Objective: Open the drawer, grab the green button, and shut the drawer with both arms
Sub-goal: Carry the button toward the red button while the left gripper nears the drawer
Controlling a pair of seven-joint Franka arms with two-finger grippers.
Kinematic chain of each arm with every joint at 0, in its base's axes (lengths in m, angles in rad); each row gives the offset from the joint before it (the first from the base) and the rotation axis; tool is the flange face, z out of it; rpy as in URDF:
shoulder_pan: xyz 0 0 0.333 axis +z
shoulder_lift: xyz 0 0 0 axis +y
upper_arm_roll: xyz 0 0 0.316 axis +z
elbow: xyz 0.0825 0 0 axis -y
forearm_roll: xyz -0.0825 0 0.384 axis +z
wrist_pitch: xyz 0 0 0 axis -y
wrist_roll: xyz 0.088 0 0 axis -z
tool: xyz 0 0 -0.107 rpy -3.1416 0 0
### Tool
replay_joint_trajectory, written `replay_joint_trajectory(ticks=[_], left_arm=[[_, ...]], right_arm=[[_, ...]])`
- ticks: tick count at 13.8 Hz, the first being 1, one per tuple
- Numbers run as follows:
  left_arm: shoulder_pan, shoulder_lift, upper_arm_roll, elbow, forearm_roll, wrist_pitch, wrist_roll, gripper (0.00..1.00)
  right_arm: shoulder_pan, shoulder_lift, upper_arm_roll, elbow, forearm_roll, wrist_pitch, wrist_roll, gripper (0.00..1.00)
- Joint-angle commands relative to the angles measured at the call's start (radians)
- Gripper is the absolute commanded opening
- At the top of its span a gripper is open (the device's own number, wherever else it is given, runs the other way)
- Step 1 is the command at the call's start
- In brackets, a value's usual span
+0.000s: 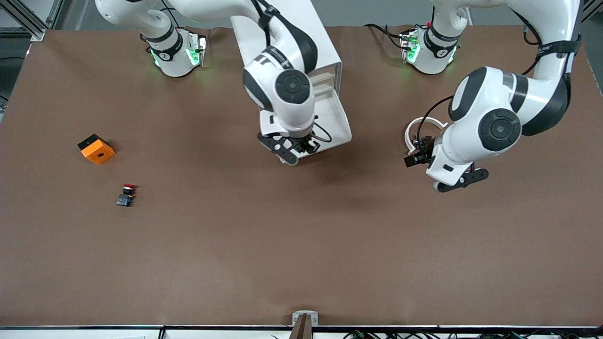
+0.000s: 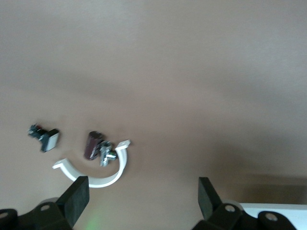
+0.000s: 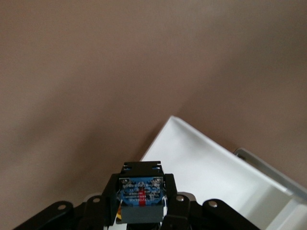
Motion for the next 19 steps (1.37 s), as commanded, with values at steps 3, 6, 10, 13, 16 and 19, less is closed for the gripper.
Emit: replay_joint_trajectory(ticks=[3, 6, 10, 13, 16, 19], left_arm=[[0.003, 0.059, -0.057, -0.042, -0.019, 0.177, -0.002, 1.00], [-0.026, 0.109, -0.078, -0.050, -0.022, 0.265, -0.061, 1.00], [-0.090, 0.200, -0.078, -0.050, -0.022, 0.378, -0.172, 1.00], [-0.145, 0.261, -0.078, -0.046, -0.022, 0.400, -0.247, 1.00], [-0.182, 0.300, -0.083, -0.044, -0.025, 0.399, -0.310, 1.00], [-0.248, 0.324, -0.089, -0.041, -0.077, 0.399, -0.384, 1.00]], right_arm=[[-0.153, -0.109, 0.013, -0.033, 0.003, -0.100, -0.297, 0.00], [-0.260, -0.181, 0.011, -0.147, 0.002, -0.088, -0.529, 0.00], [-0.427, -0.262, 0.007, -0.334, -0.015, -0.009, -0.892, 0.00], [-0.544, -0.256, 0.007, -0.398, -0.065, 0.061, -1.050, 0.00], [-0.631, -0.218, 0.008, -0.423, -0.102, 0.139, -1.131, 0.00], [-0.661, -0.174, 0.007, -0.425, -0.109, 0.169, -1.134, 0.00]])
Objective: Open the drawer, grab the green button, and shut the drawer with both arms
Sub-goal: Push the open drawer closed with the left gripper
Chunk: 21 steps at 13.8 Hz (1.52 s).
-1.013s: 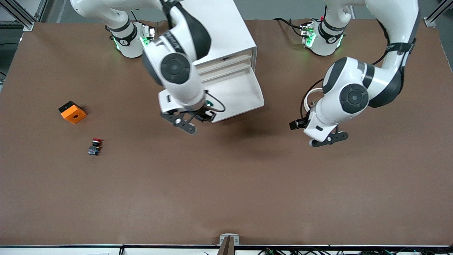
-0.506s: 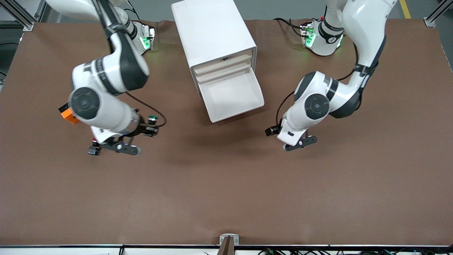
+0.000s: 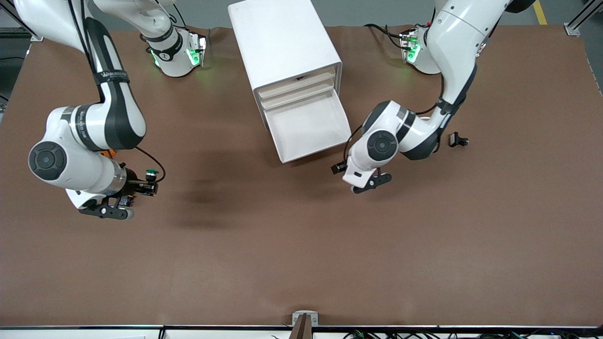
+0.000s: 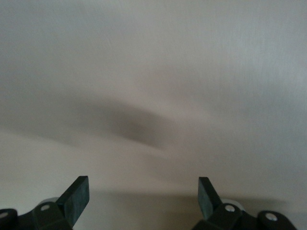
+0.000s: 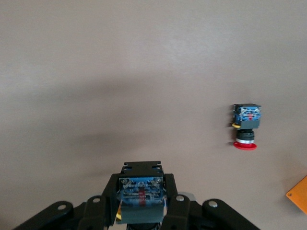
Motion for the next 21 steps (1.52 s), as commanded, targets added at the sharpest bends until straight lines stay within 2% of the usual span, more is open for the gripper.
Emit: replay_joint_trajectory(ticks=[1, 5, 7, 14, 21], left_arm=[[-0.049, 0.014, -0.004, 0.010, -0.034, 0.003, -0.057, 1.00], [-0.098, 0.032, -0.022, 0.010, -0.159, 0.003, -0.096, 1.00], [-0.143, 0.034, -0.022, 0.004, -0.175, 0.002, -0.130, 1.00], [-0.192, 0.038, -0.076, -0.018, -0.194, -0.010, -0.262, 1.00], [-0.264, 0.054, -0.077, -0.019, -0.239, -0.010, -0.346, 1.00]], right_arm=[[-0.027, 0.031, 0.020, -0.009, -0.019, 0.042, -0.003, 0.00], [-0.064, 0.061, 0.020, -0.157, -0.020, 0.291, -0.008, 0.00], [-0.081, 0.100, 0.020, -0.168, -0.020, 0.352, -0.008, 0.00], [-0.122, 0.157, 0.022, -0.173, -0.019, 0.438, -0.075, 0.00], [-0.124, 0.193, 0.023, -0.184, -0.014, 0.476, -0.074, 0.00]])
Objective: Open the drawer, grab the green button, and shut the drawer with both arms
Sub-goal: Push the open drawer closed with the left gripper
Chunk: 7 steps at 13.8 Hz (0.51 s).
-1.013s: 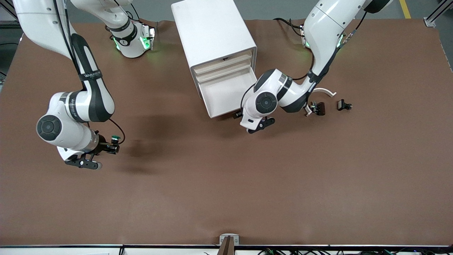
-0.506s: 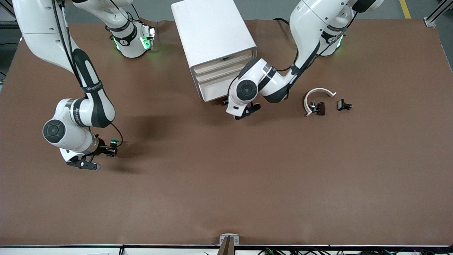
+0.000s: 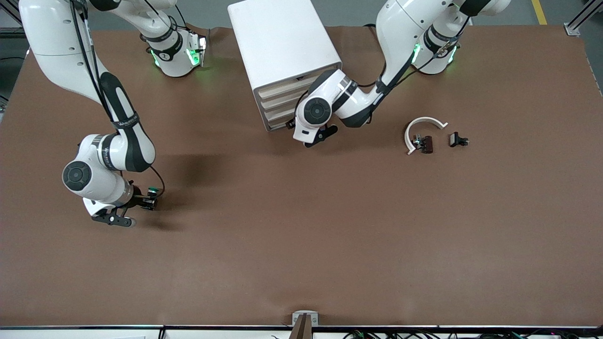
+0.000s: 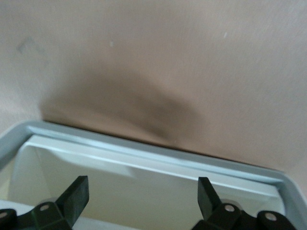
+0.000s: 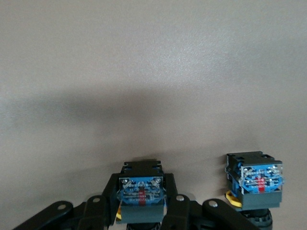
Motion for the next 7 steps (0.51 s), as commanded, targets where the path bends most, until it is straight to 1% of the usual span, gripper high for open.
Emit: replay_joint_trajectory(ticks=[1, 4, 5, 6, 7], left_arm=[[-0.016, 0.000, -0.002, 0.000, -0.021, -0.007, -0.042, 1.00], [-0.004, -0.008, 0.004, 0.009, -0.010, -0.006, -0.050, 1.00], [0.002, -0.014, 0.019, 0.014, -0.006, -0.006, -0.047, 1.00], [0.008, -0.026, 0.053, 0.023, 0.011, -0.006, -0.041, 1.00], [0.011, -0.040, 0.082, 0.033, 0.040, -0.007, -0.041, 1.00]], right_arm=[[-0.021, 0.002, 0.016, -0.005, -0.005, 0.013, -0.007, 0.00], [-0.019, 0.004, 0.016, -0.005, -0.005, 0.010, -0.006, 0.00], [-0.019, 0.004, 0.016, -0.005, -0.003, 0.006, -0.003, 0.00], [-0.019, 0.004, 0.016, -0.005, -0.003, 0.001, 0.000, 0.00], [-0.019, 0.004, 0.016, -0.001, -0.001, -0.002, 0.003, 0.30]])
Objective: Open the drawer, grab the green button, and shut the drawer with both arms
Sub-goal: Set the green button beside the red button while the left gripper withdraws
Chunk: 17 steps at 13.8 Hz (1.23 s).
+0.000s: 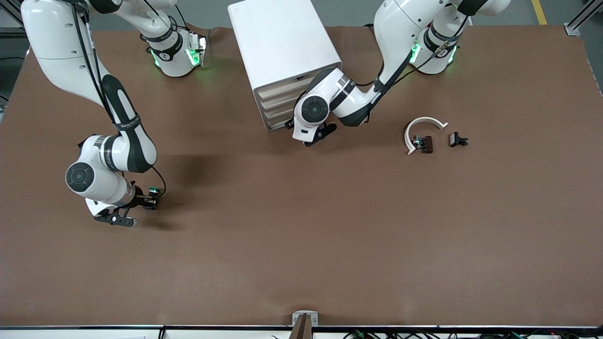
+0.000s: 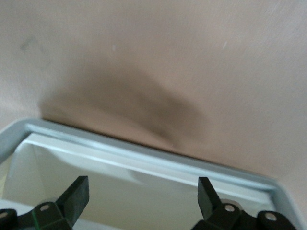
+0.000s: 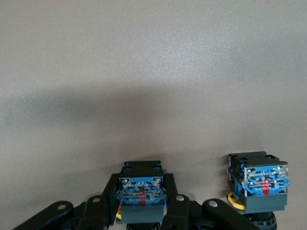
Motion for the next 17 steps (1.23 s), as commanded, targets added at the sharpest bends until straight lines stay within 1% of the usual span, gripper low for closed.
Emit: replay_joint_trajectory(ticks=[1, 3, 4, 6, 8, 10, 11, 12, 13, 15, 17], left_arm=[[0.013, -0.049, 0.079, 0.024, 0.080, -0.019, -0.005, 1.00], [0.016, -0.080, 0.142, 0.056, 0.205, -0.043, -0.005, 1.00], [0.022, -0.091, 0.161, 0.073, 0.263, -0.063, -0.005, 1.00], [0.065, -0.106, 0.178, 0.116, 0.401, -0.144, -0.004, 1.00], [0.115, -0.120, 0.176, 0.179, 0.566, -0.260, 0.007, 1.00], [0.141, -0.123, 0.178, 0.231, 0.683, -0.379, 0.057, 1.00], [0.161, -0.128, 0.176, 0.262, 0.726, -0.426, 0.100, 1.00], [0.186, -0.138, 0.176, 0.290, 0.745, -0.469, 0.167, 1.00], [0.215, -0.152, 0.176, 0.311, 0.745, -0.485, 0.235, 1.00], [0.285, -0.192, 0.175, 0.331, 0.734, -0.485, 0.352, 1.00], [0.327, -0.236, 0.175, 0.334, 0.744, -0.488, 0.410, 1.00]], right_arm=[[-0.020, -0.005, 0.016, -0.001, -0.003, -0.005, 0.004, 0.99], [-0.021, -0.007, 0.016, 0.009, -0.003, -0.007, -0.009, 1.00], [-0.020, -0.010, 0.016, 0.015, -0.003, -0.024, -0.009, 1.00], [-0.017, -0.025, 0.016, 0.060, -0.003, -0.128, -0.011, 1.00], [-0.017, -0.069, 0.014, 0.112, -0.003, -0.278, -0.011, 1.00], [-0.017, -0.117, 0.016, 0.155, -0.003, -0.393, -0.012, 1.00], [-0.018, -0.146, 0.016, 0.163, -0.005, -0.427, -0.014, 1.00], [-0.018, -0.181, 0.014, 0.169, -0.006, -0.458, -0.017, 1.00], [-0.020, -0.207, 0.013, 0.173, -0.008, -0.494, -0.029, 1.00], [-0.039, -0.258, 0.014, 0.196, -0.008, -0.574, -0.037, 1.00], [-0.044, -0.300, 0.013, 0.225, -0.008, -0.657, -0.038, 1.00]])
